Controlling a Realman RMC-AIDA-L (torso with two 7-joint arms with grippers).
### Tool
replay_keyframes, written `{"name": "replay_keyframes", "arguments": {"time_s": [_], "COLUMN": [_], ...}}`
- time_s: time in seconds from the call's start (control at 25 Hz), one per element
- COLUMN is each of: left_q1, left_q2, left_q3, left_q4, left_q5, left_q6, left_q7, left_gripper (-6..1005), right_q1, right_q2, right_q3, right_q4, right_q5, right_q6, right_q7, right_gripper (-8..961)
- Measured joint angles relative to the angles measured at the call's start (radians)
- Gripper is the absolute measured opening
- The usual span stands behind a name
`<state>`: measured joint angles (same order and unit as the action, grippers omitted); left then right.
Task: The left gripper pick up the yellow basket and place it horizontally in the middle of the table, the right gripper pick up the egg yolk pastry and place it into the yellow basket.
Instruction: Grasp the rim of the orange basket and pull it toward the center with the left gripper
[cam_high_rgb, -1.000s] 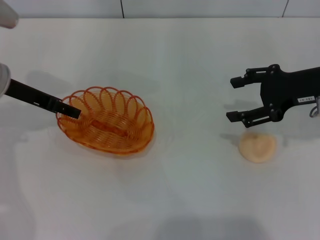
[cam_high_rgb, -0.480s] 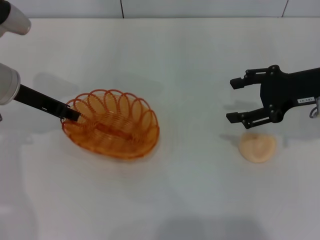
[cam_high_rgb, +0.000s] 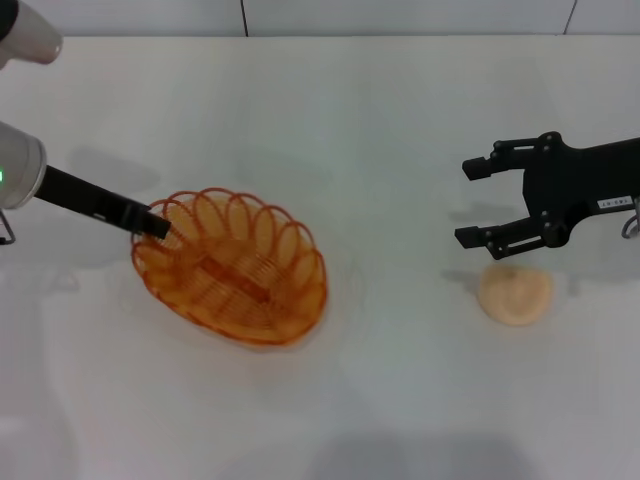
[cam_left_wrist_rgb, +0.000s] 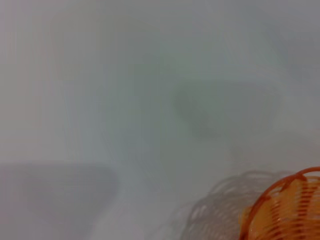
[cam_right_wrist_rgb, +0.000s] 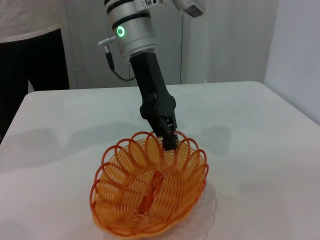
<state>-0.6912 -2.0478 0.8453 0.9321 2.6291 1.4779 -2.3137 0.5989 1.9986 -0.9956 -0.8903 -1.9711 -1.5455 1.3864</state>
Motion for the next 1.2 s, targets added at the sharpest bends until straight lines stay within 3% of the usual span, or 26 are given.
{"name": "replay_keyframes", "arguments": {"time_s": [0.28,0.52,0.96,1.2], "left_q1": [0.049,0.066,0.103,0.108], "left_q2": [-0.014,-0.03,-0.035,-0.037], "left_q3": [0.0,0.009,0.094,0.182], "left_q4": [0.107,0.12,0.114,0.112], "left_q5": [-0.122,-0.172,-0.269,-0.272], "left_q6": [0.051,0.071,0.054,0.018], "left_q7": [-0.103,-0.227,-0.465,-0.587], "left_gripper": [90,85,80,79], "right_q1": [-0.002,-0.006,-0.002,-0.003], "right_q2": [-0.001,0.0,-0.002,-0.01], "right_q3": [0.0,0.0,-0.001,0.0], "right_q4": [-0.003,-0.004,-0.004,-0.004], "right_q5": [0.0,-0.01,-0.041,-0.042], "right_q6": [0.002,0.007,0.019,0.019], "right_q7": [-0.009,-0.043,-0.051,-0.055], "right_gripper": [828,828,827,827]}}
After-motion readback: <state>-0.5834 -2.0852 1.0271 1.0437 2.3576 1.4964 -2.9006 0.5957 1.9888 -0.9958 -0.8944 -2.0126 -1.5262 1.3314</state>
